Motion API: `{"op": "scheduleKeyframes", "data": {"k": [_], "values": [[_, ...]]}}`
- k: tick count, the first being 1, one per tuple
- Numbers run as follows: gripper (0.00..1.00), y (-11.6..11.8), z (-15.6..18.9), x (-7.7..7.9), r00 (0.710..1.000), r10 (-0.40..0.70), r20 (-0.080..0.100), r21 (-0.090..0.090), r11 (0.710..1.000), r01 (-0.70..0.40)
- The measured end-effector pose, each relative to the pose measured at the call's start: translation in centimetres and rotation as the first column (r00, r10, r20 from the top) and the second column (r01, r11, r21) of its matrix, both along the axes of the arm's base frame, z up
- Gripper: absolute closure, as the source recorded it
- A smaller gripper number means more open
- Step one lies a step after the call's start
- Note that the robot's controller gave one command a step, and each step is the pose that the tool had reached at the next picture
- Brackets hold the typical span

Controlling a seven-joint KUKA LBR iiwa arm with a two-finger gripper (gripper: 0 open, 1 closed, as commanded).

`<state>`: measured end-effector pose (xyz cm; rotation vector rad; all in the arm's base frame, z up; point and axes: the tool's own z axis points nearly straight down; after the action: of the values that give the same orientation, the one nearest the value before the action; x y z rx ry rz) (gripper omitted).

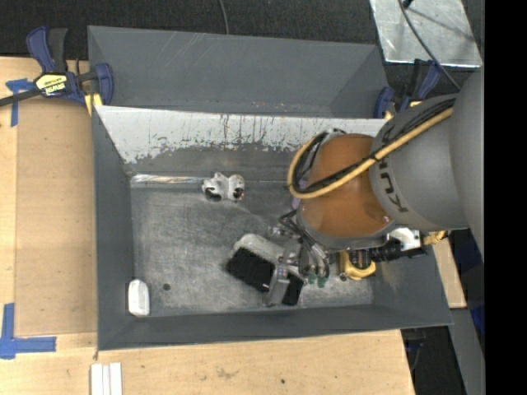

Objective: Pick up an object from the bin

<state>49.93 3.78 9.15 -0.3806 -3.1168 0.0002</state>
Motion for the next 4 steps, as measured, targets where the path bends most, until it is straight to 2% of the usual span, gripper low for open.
{"op": "scheduleKeyframes", "data": {"k": [1,2,3,4], "values": [[0.0,-0.1,1.2,0.9,0.999,-0.034,0.006,0.0,0.999,0.034],[0.0,0.4,-1.4,0.1,0.968,-0.253,0.002,0.0,0.968,0.253],[1.0,0.2,-1.7,0.7,0.953,-0.303,0.022,0.003,0.953,0.303],[1.0,0.2,-1.7,0.7,0.953,-0.303,0.022,0.003,0.953,0.303]]}}
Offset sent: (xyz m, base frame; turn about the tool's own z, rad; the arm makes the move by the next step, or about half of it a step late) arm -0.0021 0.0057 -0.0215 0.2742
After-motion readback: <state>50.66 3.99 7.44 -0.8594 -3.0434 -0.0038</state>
